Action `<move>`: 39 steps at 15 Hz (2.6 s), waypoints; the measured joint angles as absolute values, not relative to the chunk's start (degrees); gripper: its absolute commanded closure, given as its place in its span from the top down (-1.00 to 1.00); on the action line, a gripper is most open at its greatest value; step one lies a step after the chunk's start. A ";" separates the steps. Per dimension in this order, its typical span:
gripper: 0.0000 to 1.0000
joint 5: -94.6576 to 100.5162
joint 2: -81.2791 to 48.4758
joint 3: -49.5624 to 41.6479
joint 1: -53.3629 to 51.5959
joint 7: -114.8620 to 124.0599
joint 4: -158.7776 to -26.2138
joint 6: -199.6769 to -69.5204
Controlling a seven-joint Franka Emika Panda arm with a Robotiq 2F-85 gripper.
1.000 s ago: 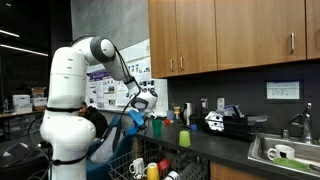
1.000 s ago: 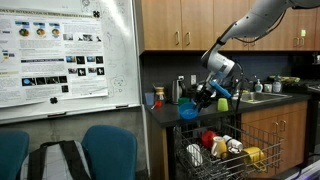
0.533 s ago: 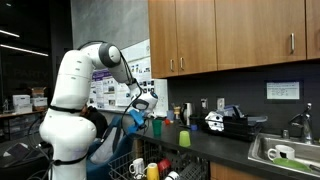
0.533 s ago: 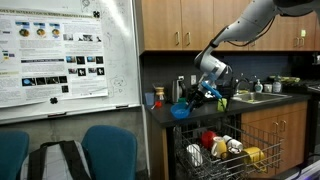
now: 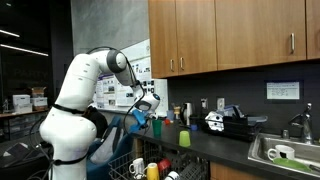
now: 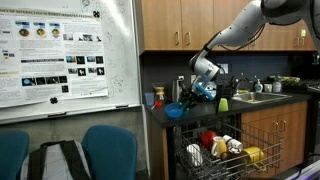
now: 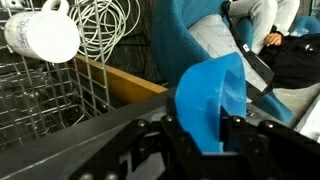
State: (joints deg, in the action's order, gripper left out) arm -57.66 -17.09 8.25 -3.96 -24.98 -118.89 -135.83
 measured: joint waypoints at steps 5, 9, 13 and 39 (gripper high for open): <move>-0.75 -57.66 -21.00 8.10 -3.91 -20.85 -113.82 -135.91; -0.75 -57.66 -24.09 7.74 -3.82 -18.06 -110.13 -135.91; -0.35 -57.39 -26.93 7.31 -3.77 -15.83 -107.08 -135.92; 1.00 -34.55 -18.83 7.89 -8.01 -3.83 -118.19 -138.62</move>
State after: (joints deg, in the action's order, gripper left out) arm -34.55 -18.83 7.89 -8.01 -3.83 -118.19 -138.62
